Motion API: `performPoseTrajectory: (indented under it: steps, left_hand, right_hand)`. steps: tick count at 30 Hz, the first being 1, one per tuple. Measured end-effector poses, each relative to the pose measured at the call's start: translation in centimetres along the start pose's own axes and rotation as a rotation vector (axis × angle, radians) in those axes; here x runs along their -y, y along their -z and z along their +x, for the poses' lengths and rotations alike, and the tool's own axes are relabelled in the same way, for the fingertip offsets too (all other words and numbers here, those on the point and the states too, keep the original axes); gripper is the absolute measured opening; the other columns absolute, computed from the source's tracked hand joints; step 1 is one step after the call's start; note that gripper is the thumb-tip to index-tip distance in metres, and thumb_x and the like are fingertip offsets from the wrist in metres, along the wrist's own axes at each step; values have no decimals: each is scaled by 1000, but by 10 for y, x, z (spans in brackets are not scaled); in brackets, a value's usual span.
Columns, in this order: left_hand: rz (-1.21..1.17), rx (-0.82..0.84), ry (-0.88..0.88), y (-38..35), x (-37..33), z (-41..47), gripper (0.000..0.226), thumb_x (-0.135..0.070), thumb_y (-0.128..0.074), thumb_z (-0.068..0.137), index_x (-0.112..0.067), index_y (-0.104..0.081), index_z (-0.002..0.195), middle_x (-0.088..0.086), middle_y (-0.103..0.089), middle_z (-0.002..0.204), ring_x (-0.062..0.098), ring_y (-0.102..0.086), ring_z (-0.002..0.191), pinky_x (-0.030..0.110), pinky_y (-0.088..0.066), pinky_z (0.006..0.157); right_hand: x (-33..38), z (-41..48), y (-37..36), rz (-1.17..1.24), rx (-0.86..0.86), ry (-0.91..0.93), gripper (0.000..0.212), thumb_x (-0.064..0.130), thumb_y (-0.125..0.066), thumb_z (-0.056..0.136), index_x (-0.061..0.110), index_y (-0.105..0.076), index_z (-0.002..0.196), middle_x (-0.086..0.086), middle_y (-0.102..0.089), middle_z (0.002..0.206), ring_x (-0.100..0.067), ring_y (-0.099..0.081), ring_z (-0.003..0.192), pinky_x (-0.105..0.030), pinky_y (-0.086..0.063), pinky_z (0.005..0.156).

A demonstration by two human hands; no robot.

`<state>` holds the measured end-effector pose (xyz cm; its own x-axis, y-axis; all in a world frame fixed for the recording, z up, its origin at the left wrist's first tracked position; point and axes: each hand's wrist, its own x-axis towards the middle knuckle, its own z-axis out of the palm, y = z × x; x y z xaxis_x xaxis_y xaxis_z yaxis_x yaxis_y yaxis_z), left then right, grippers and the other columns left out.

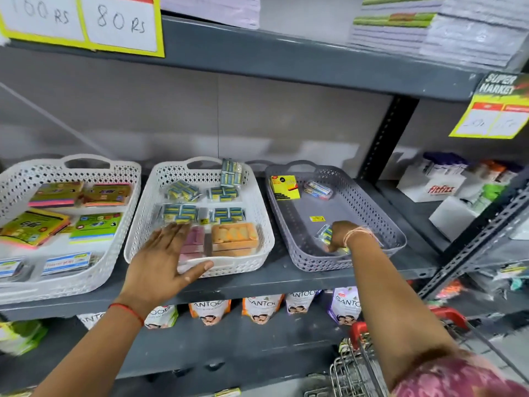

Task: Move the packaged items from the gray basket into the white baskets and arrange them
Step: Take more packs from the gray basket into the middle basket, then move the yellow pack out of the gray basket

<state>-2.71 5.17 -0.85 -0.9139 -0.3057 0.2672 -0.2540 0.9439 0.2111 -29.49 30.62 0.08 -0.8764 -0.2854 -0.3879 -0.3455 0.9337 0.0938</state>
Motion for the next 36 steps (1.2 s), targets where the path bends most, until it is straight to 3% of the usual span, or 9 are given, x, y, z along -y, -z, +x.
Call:
performPoseTrajectory:
  steps: [4,8,15,18,22,26,33,36]
  left_hand:
    - [40,37,11,-1,1,-3,98,-77,-12,75,-2,-48,126,24,-58,125,38,-54,117,49,-39,101]
    - [14,14,20,-2,3,-3,96,-77,-13,75,-3,-47,127,22,-58,125,36,-53,119,48,-40,100]
    - [-29,-34,93,-3,19,-5,101,-81,-14,71,-3,-45,127,20,-54,131,32,-44,128,45,-33,108]
    - [-56,-62,157,-1,28,-4,102,-82,-13,70,-4,-42,130,20,-50,135,32,-40,131,44,-28,111]
    - [-29,-53,200,0,38,-2,107,-82,-10,69,0,-41,131,24,-48,135,34,-39,131,44,-26,110]
    - [-15,-50,194,-3,39,-1,102,-79,-12,72,0,-41,131,24,-49,134,35,-40,130,42,-24,109]
    - [-24,-54,178,-5,40,-1,103,-81,-12,71,-2,-38,133,21,-46,138,32,-36,133,41,-22,112]
    - [4,-60,163,-3,43,1,107,-83,-11,68,-2,-37,134,20,-44,140,32,-34,134,40,-20,111]
  right_hand:
    - [0,4,-4,21,-63,-35,43,18,-74,75,3,-59,113,-15,-64,119,-30,-61,107,-33,-49,88]
    - [-1,4,0,123,-144,-12,45,16,-76,73,4,-55,111,-15,-61,119,-31,-58,108,-32,-47,87]
    - [52,-5,65,478,-436,329,61,11,-81,64,5,-56,120,-15,-63,119,-28,-60,105,-32,-47,95]
    - [101,-6,82,470,-382,511,63,12,-80,66,9,-55,123,-10,-62,124,-21,-58,104,-24,-43,87]
    - [161,8,69,387,-191,641,72,6,-78,68,8,-47,133,-12,-52,138,-28,-50,125,-32,-40,106]
    - [189,29,47,245,-77,647,73,6,-77,70,9,-44,135,-13,-48,141,-29,-48,126,-32,-43,104]
    - [195,44,28,170,-83,670,69,0,-66,79,10,-35,140,-12,-38,149,-28,-40,133,-30,-37,106]
    - [181,39,39,438,-179,721,80,10,-75,75,10,-32,143,-11,-32,152,-27,-32,138,-29,-28,112]
